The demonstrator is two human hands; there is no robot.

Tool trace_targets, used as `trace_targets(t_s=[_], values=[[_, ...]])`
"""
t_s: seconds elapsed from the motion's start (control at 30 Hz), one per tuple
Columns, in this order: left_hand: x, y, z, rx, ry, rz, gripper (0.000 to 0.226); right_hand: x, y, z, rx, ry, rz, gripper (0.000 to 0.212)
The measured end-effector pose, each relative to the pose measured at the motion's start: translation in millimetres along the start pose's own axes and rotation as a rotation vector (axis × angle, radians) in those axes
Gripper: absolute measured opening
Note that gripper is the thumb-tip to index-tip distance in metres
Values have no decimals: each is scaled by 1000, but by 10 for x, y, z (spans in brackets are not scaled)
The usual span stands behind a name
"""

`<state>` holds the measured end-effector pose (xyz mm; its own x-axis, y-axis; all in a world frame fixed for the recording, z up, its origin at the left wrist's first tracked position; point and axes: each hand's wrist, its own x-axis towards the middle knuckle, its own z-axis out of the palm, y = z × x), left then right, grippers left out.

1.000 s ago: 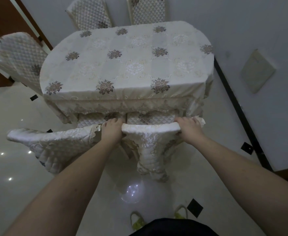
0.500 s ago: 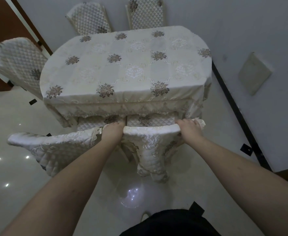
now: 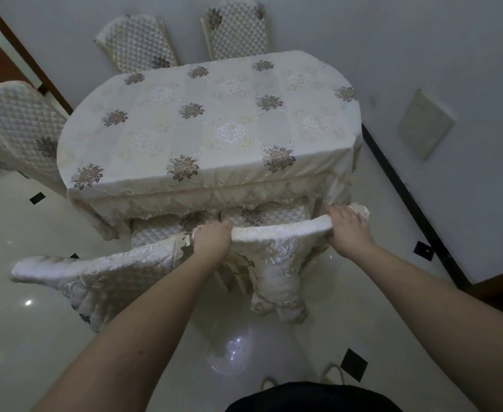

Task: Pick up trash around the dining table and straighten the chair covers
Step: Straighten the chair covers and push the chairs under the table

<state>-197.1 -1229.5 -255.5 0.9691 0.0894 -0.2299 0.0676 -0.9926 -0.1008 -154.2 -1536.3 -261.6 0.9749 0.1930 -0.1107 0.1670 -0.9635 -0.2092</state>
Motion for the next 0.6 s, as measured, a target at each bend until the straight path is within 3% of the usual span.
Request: trace_targets(t_s=[0.13, 0.23, 0.37, 0.6], values=[[72, -77, -59, -184, -177, 80, 65, -308, 69, -78, 35, -63, -16, 82], [25, -13, -160, -345, -189, 215, 84, -503, 150, -183, 30, -82, -15, 80], [-66, 399, -394, -520, -143, 352, 57, -631, 300, -261, 9, -39, 31, 68], [-26, 1562, -638, -372, -50, 516, 44, -847, 886, -432, 16, 106, 102, 55]])
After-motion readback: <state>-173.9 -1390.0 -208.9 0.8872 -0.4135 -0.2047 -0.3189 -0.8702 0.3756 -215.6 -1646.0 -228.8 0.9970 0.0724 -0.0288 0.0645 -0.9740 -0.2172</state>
